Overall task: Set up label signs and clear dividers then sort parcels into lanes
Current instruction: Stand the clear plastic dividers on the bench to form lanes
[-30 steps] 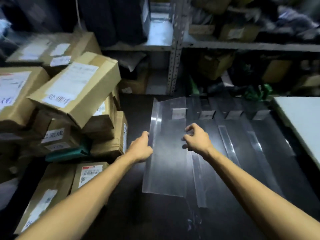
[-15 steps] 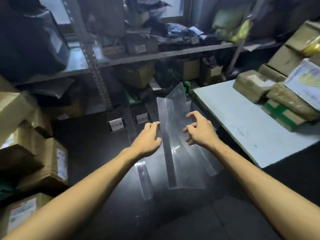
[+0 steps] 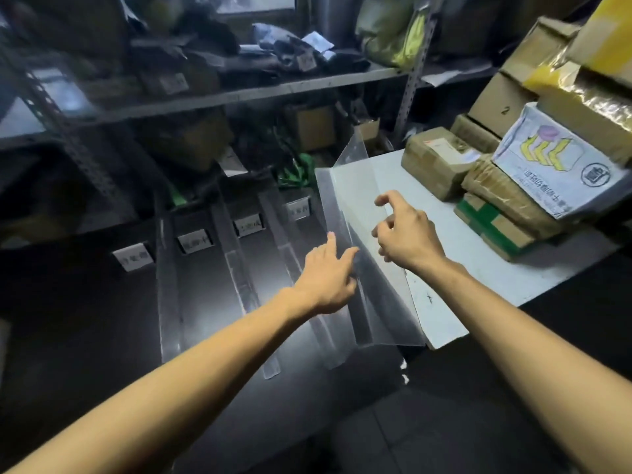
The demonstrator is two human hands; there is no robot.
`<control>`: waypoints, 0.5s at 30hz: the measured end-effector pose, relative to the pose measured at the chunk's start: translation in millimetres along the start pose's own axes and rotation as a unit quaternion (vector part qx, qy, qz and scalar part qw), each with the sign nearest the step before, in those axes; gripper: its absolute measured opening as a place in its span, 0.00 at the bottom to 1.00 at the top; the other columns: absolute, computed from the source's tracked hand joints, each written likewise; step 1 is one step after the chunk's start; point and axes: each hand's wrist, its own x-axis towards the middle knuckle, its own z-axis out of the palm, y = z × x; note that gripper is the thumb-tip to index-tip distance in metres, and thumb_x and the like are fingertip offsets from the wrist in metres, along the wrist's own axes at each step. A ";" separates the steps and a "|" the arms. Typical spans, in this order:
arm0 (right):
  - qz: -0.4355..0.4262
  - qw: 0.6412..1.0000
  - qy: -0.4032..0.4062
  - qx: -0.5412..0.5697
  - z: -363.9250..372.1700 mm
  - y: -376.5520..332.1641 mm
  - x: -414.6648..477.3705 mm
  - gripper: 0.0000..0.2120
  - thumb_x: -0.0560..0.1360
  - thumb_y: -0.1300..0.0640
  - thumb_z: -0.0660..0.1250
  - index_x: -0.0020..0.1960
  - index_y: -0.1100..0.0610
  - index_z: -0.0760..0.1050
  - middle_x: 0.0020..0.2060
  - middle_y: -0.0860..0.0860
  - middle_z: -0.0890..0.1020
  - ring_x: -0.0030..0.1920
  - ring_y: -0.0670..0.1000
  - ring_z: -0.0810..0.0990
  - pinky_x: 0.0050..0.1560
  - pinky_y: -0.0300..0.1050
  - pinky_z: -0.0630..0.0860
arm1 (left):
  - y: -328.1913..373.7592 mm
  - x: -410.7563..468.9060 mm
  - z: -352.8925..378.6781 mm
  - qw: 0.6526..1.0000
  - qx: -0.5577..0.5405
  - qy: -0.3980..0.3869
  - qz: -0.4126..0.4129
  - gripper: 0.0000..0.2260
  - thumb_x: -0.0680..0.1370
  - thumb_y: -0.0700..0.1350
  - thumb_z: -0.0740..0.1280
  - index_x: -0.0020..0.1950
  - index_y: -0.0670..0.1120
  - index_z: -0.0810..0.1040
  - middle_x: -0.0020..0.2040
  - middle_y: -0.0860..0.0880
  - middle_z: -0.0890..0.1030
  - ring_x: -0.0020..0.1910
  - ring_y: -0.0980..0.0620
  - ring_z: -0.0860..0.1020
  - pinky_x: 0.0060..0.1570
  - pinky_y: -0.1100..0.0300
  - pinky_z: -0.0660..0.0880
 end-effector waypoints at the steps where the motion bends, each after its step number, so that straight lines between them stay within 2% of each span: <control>1: 0.004 1.000 -0.010 -0.008 0.6 8.5 11.5 0.17 0.77 0.61 0.58 0.64 0.49 0.67 0.48 0.58 0.83 0.44 0.63 0.82 0.48 0.59 0.81 | 4.4 14.5 3.2 1.000 0.010 -0.008 0.012 0.26 0.79 0.47 0.57 0.78 0.48 0.58 0.78 0.33 0.50 0.73 0.33 0.59 0.73 0.43 0.57; 4: 0.004 0.998 -0.042 -0.041 9.7 33.3 41.3 0.16 0.78 0.60 0.58 0.65 0.50 0.65 0.46 0.58 0.82 0.43 0.62 0.82 0.48 0.59 0.81 | 11.7 56.6 13.3 0.999 0.013 -0.041 0.032 0.25 0.79 0.48 0.57 0.77 0.47 0.60 0.73 0.38 0.63 0.73 0.37 0.60 0.73 0.45 0.56; 9: 0.002 0.989 -0.131 -0.072 33.8 60.5 71.0 0.17 0.78 0.60 0.58 0.65 0.50 0.65 0.48 0.59 0.82 0.46 0.62 0.81 0.50 0.58 0.80 | 17.3 97.7 34.0 0.994 -0.043 -0.094 -0.027 0.22 0.78 0.46 0.57 0.72 0.44 0.63 0.63 0.40 0.76 0.64 0.37 0.70 0.64 0.46 0.62; 12: 0.008 0.980 -0.187 -0.073 52.1 77.5 78.2 0.17 0.77 0.59 0.60 0.65 0.51 0.65 0.49 0.58 0.82 0.48 0.62 0.80 0.51 0.57 0.79 | 10.3 116.0 50.0 0.980 -0.118 -0.147 -0.066 0.20 0.78 0.45 0.57 0.70 0.44 0.63 0.62 0.39 0.78 0.60 0.37 0.75 0.61 0.47 0.68; 15: 0.004 0.969 -0.235 -0.078 69.6 93.5 86.4 0.14 0.78 0.55 0.61 0.63 0.54 0.65 0.51 0.58 0.81 0.48 0.61 0.77 0.47 0.51 0.75 | 1.0 132.8 63.6 0.971 -0.146 -0.154 -0.108 0.22 0.80 0.45 0.57 0.74 0.46 0.61 0.67 0.39 0.75 0.65 0.38 0.73 0.64 0.45 0.70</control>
